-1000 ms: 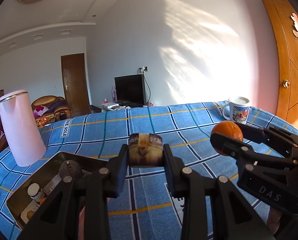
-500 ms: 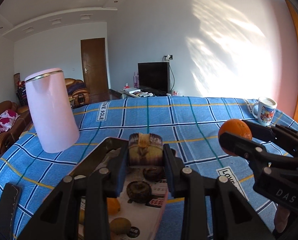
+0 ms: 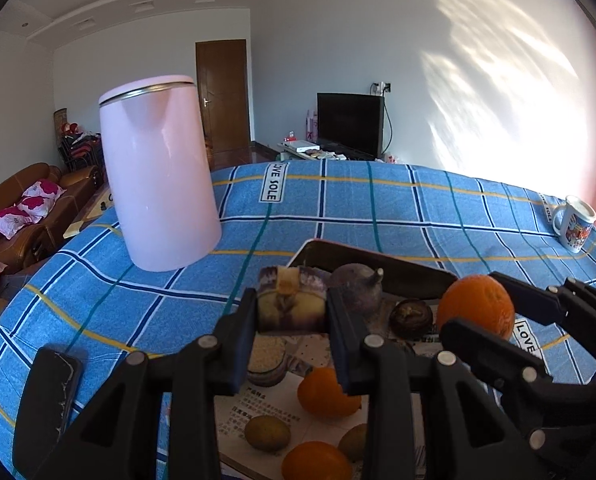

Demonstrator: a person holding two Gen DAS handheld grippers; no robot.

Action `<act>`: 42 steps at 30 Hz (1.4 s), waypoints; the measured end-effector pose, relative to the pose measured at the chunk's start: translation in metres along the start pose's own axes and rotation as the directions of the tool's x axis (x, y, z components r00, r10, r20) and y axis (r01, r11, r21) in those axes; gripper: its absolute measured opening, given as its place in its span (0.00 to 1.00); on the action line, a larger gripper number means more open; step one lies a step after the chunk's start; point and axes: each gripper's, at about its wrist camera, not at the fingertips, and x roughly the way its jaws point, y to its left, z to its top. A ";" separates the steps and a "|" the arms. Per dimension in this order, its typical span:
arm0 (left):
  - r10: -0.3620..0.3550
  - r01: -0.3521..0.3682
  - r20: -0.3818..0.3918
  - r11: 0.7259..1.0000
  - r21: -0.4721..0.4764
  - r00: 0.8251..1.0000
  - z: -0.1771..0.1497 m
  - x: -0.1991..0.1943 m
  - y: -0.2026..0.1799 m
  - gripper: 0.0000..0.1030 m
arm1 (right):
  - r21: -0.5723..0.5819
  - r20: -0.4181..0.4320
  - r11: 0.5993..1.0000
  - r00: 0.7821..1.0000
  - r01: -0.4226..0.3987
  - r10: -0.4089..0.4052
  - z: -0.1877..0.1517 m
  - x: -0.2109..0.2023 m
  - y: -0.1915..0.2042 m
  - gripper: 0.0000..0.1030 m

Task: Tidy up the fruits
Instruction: 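Lower into the tin and open both grippers, releasing jar and orange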

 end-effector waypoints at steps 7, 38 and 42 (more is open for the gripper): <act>-0.006 0.006 -0.044 1.000 0.003 0.999 -0.003 0.011 0.003 0.34 | -0.003 -0.040 1.000 0.999 -0.016 0.016 -0.004 0.013 0.005 0.47; 0.001 -0.001 -0.043 1.000 -0.010 0.999 -0.011 -0.008 0.006 0.68 | 0.030 -0.065 0.999 0.998 -0.012 0.014 -0.010 0.002 -0.007 0.61; 0.003 -0.003 -0.021 1.000 -0.021 1.000 -0.010 -0.017 0.006 0.76 | 0.030 -0.041 1.000 0.999 0.002 0.000 -0.010 -0.012 -0.010 0.61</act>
